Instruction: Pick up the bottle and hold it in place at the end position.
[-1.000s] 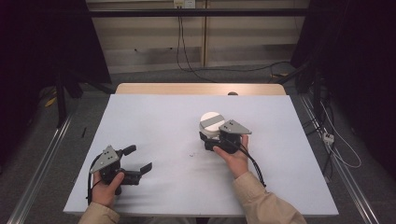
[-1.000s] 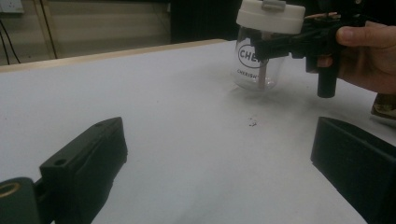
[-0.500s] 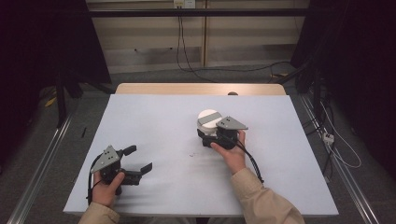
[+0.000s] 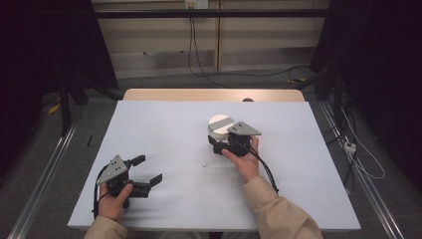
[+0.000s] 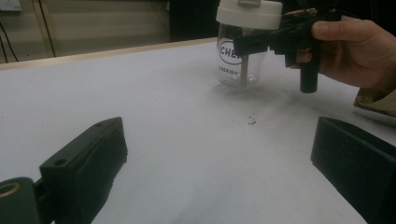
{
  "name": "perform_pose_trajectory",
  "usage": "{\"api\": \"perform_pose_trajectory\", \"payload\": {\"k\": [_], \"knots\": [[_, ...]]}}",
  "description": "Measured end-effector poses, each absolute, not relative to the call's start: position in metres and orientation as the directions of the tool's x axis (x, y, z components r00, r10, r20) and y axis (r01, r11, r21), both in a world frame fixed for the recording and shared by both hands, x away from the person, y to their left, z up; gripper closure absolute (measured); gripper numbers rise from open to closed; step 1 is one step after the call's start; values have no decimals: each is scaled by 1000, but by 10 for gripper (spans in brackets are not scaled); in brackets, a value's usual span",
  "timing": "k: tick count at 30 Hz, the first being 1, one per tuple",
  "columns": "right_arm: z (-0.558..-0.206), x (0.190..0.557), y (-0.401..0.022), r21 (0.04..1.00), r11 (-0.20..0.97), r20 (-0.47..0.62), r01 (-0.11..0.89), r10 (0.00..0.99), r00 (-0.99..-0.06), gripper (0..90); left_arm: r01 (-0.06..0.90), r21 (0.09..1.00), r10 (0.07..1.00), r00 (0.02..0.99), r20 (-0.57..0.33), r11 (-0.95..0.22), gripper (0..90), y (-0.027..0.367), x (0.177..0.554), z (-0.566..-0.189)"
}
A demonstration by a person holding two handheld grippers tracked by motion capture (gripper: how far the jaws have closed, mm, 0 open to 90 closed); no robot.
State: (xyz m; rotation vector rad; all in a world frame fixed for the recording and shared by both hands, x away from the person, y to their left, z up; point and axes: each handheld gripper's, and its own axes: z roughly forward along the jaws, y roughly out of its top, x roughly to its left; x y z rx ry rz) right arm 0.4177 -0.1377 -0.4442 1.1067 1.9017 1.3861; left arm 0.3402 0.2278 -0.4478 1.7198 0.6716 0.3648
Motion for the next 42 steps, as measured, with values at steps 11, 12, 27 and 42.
{"api": "perform_pose_trajectory", "payload": {"k": [11, 12, 27, 42], "knots": [[-448, 423, -138, 941, 133, 51, 313, 855, -515, 183, 243, 959, 611, 784, -108, -143, 32, 228, 340, -448], [-448, 423, -137, 940, 137, 47, 312, 855, -517, 183, 243, 959, 611, 784, -108, -143, 32, 228, 340, -448], [-447, 431, -132, 940, 133, 53, 314, 854, -518, 183, 247, 959, 612, 783, -113, -140, 32, 228, 340, -448], [-452, 433, -127, 936, 150, 43, 318, 849, -526, 183, 247, 959, 612, 783, -113, -139, 32, 228, 340, -448]]}}
